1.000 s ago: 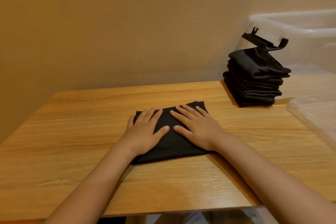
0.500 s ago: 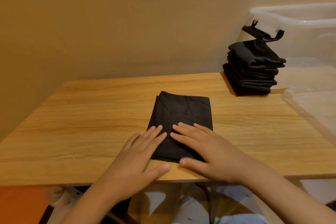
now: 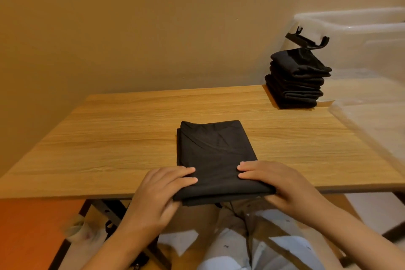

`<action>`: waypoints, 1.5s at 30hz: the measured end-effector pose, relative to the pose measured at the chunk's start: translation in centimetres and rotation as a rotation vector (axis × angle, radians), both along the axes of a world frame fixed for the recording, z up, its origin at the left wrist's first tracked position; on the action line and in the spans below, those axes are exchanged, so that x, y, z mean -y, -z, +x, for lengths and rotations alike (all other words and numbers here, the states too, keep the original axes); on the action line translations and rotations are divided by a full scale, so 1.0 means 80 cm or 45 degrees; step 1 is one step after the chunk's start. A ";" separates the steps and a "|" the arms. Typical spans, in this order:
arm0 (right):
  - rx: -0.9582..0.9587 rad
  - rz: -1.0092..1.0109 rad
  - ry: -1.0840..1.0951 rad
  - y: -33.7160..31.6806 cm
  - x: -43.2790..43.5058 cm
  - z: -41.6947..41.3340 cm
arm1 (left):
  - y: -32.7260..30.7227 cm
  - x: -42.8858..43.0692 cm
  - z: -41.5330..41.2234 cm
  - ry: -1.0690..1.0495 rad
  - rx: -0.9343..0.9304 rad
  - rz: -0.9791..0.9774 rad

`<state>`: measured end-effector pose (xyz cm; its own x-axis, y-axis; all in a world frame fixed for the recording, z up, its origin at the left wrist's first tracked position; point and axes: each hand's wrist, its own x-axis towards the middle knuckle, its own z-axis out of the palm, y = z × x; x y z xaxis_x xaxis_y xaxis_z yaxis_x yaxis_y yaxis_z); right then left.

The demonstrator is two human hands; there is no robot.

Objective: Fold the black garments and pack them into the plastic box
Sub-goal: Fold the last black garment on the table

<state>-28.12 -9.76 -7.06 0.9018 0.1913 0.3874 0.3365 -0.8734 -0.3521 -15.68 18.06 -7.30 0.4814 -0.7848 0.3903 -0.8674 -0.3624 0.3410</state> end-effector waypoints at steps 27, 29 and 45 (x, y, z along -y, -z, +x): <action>-0.144 1.334 0.120 -0.211 0.021 0.138 | -0.199 0.099 0.111 -0.125 -1.103 -0.786; -0.329 1.260 0.252 -0.187 0.031 0.156 | -0.174 0.111 0.133 -0.200 -1.142 -0.593; -0.412 1.123 0.462 -0.071 0.068 0.231 | -0.076 0.143 0.217 -0.341 -1.230 -0.476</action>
<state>-9.63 -15.22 -1.42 0.9356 -0.3528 -0.0158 -0.1244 -0.2872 -0.9498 1.69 6.60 -1.18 0.8543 -0.5169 -0.0545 -0.0780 -0.2312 0.9698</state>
